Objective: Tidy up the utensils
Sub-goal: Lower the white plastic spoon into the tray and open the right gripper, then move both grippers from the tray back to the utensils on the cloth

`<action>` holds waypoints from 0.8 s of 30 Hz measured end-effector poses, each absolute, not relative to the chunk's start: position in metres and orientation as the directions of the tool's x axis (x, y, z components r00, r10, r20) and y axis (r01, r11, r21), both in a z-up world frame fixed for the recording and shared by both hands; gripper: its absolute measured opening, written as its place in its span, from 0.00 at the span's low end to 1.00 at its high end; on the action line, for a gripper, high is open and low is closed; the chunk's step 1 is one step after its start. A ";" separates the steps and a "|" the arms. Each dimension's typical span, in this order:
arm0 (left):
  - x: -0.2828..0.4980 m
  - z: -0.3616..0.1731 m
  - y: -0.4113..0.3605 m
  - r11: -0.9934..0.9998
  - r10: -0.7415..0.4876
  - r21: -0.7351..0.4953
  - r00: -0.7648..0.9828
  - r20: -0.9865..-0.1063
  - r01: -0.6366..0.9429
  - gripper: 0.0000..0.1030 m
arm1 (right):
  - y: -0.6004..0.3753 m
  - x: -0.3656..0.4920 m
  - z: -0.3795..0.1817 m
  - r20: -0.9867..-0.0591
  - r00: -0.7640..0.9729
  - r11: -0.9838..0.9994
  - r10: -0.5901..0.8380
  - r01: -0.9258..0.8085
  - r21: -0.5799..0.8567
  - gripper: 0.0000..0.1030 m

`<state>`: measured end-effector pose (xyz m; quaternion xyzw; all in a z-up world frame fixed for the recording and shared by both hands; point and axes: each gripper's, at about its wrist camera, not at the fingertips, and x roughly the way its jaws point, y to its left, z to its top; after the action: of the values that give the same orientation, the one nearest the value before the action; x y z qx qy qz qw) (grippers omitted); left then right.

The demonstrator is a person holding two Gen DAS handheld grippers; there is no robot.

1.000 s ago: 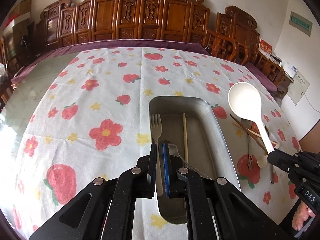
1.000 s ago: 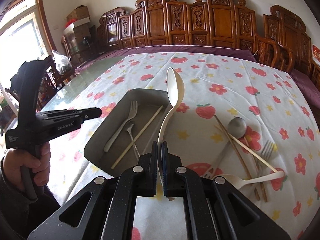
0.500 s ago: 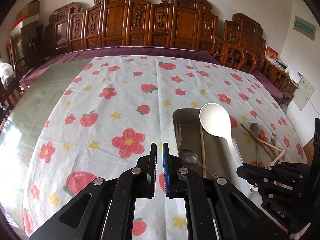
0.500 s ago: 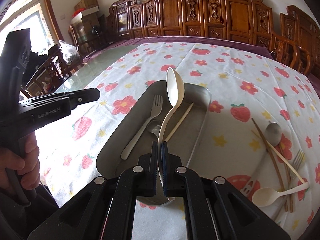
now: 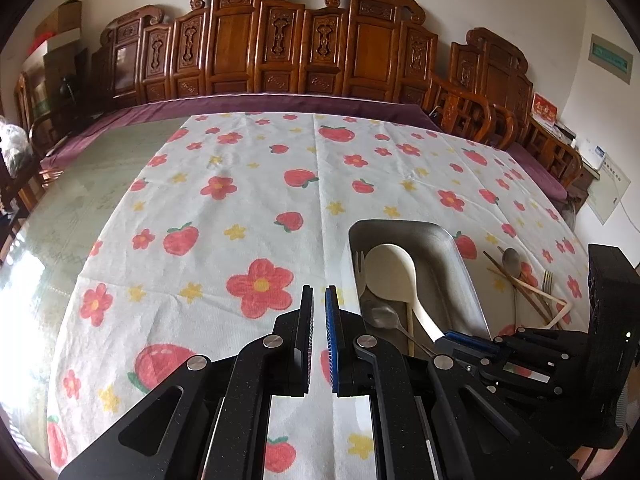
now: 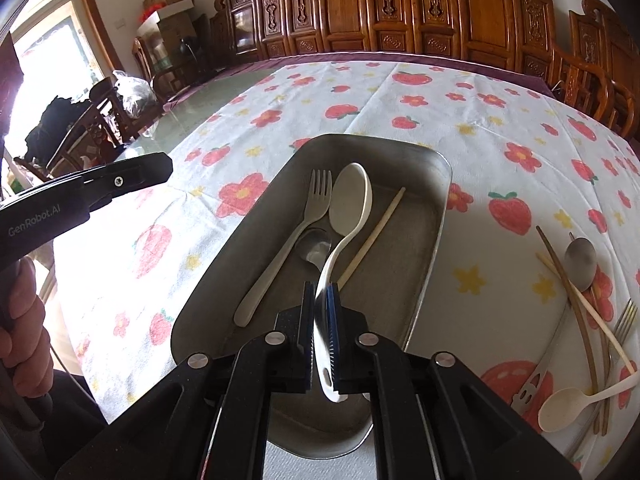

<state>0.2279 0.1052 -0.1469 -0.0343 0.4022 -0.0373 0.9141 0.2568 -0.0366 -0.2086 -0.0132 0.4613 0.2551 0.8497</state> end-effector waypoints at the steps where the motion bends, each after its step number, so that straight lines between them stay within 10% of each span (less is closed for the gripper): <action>1: 0.228 -0.147 0.105 0.995 -0.096 -0.092 0.674 -0.733 0.042 0.05 | -0.039 0.256 -0.208 -0.788 0.446 0.869 0.424 -0.446 0.215 0.09; 19: 0.223 -0.146 0.090 0.995 -0.104 -0.080 0.677 -0.728 0.067 0.05 | -0.044 0.256 -0.202 -0.776 0.442 0.852 0.451 -0.474 0.225 0.10; 24: 0.221 -0.144 0.085 0.993 -0.116 -0.084 0.679 -0.725 0.080 0.05 | -0.060 0.248 -0.184 -0.751 0.477 0.847 0.457 -0.491 0.204 0.24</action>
<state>0.2208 0.0851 -0.1442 -0.0225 0.3971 -0.0533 0.9159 0.2479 -0.0604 -0.1844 -0.0197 0.4306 0.2761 0.8591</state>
